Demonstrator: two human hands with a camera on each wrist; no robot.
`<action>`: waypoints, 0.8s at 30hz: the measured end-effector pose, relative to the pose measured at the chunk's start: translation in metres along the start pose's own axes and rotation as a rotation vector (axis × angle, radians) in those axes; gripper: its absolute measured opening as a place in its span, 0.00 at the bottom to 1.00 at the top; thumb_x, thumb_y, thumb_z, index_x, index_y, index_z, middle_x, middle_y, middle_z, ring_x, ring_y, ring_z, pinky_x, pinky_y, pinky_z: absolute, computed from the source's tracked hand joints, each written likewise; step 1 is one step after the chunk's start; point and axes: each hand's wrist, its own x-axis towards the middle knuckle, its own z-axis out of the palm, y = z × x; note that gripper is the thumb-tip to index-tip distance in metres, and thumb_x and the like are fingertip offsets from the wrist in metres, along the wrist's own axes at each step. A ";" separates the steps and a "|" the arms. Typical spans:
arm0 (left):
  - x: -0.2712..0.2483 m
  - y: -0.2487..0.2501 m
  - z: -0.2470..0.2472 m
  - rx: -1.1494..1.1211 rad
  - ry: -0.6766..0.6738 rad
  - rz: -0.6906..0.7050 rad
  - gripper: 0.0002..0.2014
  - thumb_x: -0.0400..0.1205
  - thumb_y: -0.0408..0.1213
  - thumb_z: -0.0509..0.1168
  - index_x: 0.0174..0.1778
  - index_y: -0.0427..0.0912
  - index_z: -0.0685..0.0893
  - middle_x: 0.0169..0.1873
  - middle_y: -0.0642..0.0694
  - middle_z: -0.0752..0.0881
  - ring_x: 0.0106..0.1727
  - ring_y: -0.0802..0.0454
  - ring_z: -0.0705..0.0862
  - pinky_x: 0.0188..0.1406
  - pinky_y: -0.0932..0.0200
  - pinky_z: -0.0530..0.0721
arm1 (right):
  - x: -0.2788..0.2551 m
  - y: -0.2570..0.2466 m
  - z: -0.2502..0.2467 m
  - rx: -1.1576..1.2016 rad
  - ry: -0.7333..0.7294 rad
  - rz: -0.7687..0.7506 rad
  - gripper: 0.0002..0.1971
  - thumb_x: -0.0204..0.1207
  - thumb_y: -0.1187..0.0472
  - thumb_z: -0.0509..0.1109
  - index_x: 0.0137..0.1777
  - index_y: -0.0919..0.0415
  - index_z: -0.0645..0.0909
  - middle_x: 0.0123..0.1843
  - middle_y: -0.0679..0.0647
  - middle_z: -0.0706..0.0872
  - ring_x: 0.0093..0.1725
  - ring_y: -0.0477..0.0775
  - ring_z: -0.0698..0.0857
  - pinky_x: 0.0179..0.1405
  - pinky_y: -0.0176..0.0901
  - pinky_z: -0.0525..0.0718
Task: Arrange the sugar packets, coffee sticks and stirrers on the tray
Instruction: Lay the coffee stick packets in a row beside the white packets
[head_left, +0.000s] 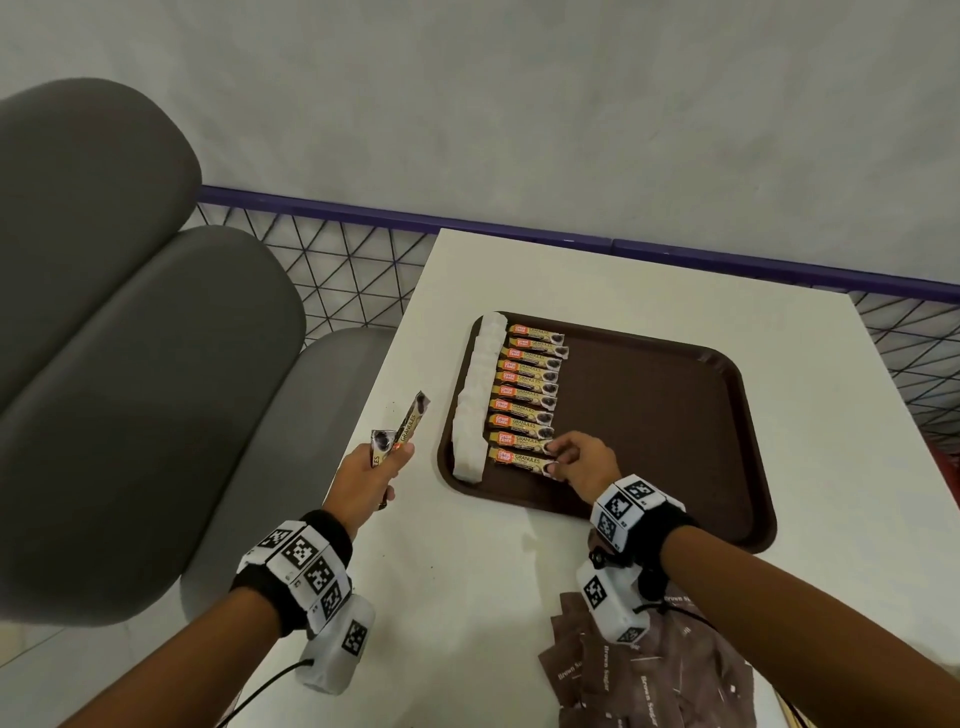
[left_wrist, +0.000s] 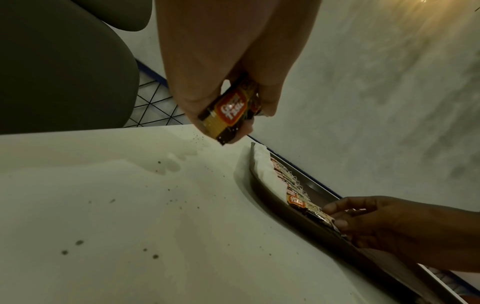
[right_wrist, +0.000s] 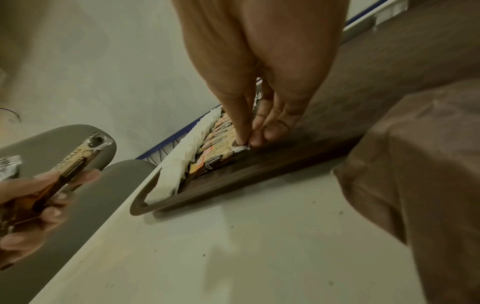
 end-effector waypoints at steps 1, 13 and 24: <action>0.000 -0.001 0.000 -0.003 -0.005 -0.005 0.16 0.81 0.45 0.66 0.60 0.41 0.81 0.35 0.47 0.75 0.30 0.53 0.73 0.30 0.62 0.73 | 0.001 0.000 0.001 0.007 0.013 0.008 0.12 0.68 0.75 0.73 0.45 0.59 0.79 0.32 0.50 0.77 0.40 0.52 0.80 0.50 0.43 0.83; -0.003 0.005 0.006 0.006 -0.091 0.054 0.05 0.78 0.40 0.70 0.48 0.54 0.85 0.31 0.48 0.74 0.26 0.52 0.70 0.22 0.66 0.68 | 0.003 -0.001 0.008 0.047 0.126 0.018 0.14 0.71 0.70 0.72 0.49 0.58 0.70 0.33 0.49 0.75 0.39 0.50 0.77 0.35 0.36 0.73; -0.005 0.019 0.022 0.062 -0.172 0.067 0.10 0.76 0.38 0.72 0.51 0.39 0.85 0.31 0.45 0.76 0.25 0.51 0.69 0.19 0.67 0.67 | -0.018 -0.050 0.016 0.258 -0.154 -0.253 0.16 0.77 0.57 0.68 0.64 0.59 0.77 0.45 0.50 0.80 0.41 0.41 0.79 0.39 0.27 0.76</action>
